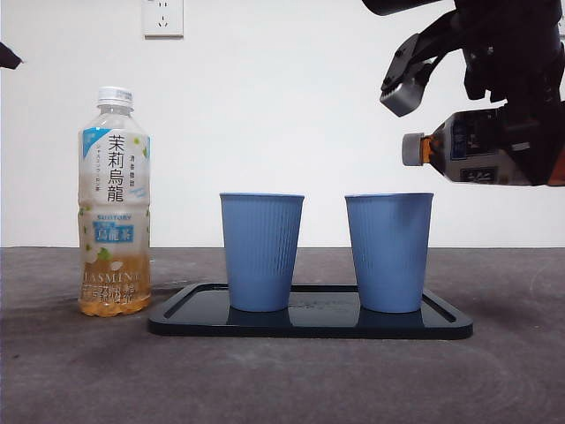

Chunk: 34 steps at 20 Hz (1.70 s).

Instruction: Pour the drink into the cup

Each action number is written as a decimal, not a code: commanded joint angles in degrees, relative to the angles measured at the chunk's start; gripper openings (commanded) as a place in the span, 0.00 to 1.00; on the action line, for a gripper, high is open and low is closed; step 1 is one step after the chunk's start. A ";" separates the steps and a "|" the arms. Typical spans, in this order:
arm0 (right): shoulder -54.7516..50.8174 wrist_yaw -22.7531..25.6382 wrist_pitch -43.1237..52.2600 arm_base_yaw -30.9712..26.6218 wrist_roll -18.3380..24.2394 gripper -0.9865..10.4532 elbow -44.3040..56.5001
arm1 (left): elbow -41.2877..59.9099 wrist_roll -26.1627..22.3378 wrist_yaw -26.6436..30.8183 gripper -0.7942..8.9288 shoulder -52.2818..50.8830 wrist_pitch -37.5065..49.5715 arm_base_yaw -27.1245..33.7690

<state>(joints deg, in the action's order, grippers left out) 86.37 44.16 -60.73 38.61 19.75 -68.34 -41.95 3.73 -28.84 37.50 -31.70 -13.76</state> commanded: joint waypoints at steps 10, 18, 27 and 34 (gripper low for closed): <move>0.55 8.44 0.17 2.56 8.50 0.27 -1.99 | -0.50 -0.04 -0.11 0.56 0.31 0.76 -1.38; 0.55 8.59 -0.17 3.28 8.50 0.27 -1.99 | -0.50 -0.04 -0.11 0.56 0.31 0.81 -1.38; -0.07 7.28 1.73 3.76 -4.55 0.27 -1.99 | -0.50 -0.74 -0.09 0.56 0.28 1.07 -1.38; -12.48 -12.66 11.65 -3.02 -16.94 0.27 -1.11 | -0.50 -1.14 -0.09 0.56 0.28 1.05 -1.38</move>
<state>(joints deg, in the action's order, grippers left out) 74.41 30.06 -50.33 35.35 5.76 -68.23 -41.95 3.51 -28.82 37.50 -31.29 -14.87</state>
